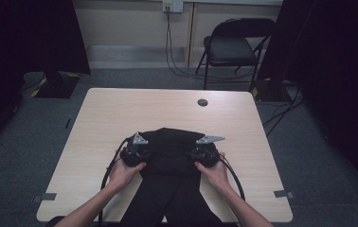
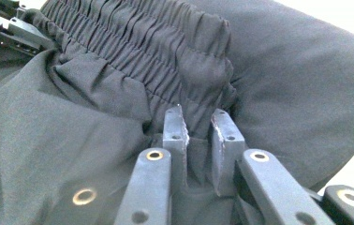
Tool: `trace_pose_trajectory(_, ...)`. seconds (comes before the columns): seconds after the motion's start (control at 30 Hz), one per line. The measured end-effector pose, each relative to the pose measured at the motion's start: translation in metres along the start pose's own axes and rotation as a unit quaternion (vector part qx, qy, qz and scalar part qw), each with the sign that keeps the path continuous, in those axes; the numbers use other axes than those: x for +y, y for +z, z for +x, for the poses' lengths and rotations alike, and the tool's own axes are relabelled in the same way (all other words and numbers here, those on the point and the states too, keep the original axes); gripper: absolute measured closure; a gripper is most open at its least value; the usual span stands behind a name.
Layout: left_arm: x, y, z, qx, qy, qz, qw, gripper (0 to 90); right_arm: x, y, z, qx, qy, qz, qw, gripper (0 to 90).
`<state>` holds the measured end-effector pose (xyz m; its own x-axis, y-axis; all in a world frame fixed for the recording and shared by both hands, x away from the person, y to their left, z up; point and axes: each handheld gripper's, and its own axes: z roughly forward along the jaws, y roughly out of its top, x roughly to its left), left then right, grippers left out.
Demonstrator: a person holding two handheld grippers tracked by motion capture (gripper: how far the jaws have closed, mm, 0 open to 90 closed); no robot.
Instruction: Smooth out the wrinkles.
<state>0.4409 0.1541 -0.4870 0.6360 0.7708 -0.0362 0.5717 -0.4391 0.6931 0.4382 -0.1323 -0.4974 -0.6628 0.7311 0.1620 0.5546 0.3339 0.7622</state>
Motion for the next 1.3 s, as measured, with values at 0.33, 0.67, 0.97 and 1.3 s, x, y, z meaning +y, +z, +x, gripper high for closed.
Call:
trace_pose_trajectory(0.33,0.037,0.045,0.031,0.054,-0.03,-0.045,0.9971,75.7,0.04,0.037,-0.036,-0.066,0.006,-0.004,0.9978,79.0)
trace_pose_trajectory(0.67,0.049,0.035,0.04,0.042,-0.044,-0.064,0.9961,50.6,0.061,0.039,-0.049,-0.098,0.008,0.001,0.9951,53.3)
trace_pose_trajectory(0.97,0.037,-0.022,0.013,0.019,0.004,-0.1,0.9948,43.6,0.042,-0.033,-0.037,-0.079,0.015,-0.054,0.9954,41.3)
trace_pose_trajectory(1.3,0.004,-0.034,-0.061,-0.134,0.091,-0.05,0.9855,79.5,-0.004,-0.034,-0.01,-0.03,-0.038,-0.005,0.9988,88.4)
